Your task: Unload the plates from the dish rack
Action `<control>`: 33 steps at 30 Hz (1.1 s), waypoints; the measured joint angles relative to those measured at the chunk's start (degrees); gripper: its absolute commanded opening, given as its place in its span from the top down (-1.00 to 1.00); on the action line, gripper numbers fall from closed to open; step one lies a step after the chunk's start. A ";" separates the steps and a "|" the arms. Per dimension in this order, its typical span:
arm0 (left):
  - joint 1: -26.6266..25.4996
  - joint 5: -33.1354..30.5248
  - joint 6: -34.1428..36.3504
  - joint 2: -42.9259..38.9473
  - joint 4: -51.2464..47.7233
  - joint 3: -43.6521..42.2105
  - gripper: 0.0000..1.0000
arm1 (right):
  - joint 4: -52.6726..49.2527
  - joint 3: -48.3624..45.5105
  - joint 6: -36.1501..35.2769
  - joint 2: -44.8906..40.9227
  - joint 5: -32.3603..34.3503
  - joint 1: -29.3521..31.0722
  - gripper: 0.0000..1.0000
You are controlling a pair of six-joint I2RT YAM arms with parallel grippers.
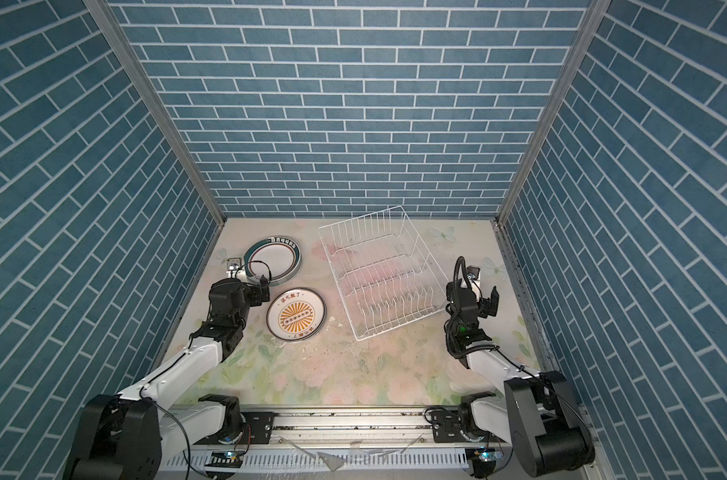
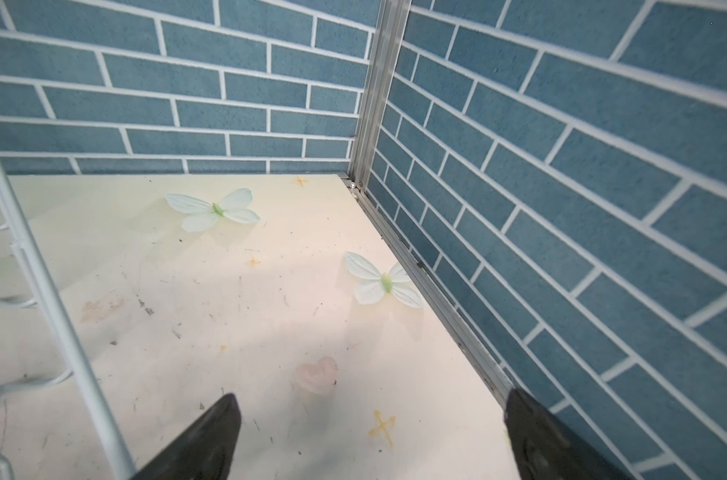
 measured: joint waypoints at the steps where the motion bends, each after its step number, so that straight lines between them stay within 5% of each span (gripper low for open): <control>1: 0.00 0.22 0.61 0.20 1.27 -0.46 -0.99 | 2.19 -0.50 0.00 0.70 -0.59 -0.24 -0.98; 17: 0.00 1.88 6.01 10.21 15.69 -3.91 -0.99 | 15.04 -1.62 -0.61 7.45 -5.79 -2.29 -0.98; 33: 0.00 -0.31 6.71 20.70 26.40 -4.31 -0.99 | 17.59 -4.31 -1.60 5.79 -13.64 -3.39 -0.98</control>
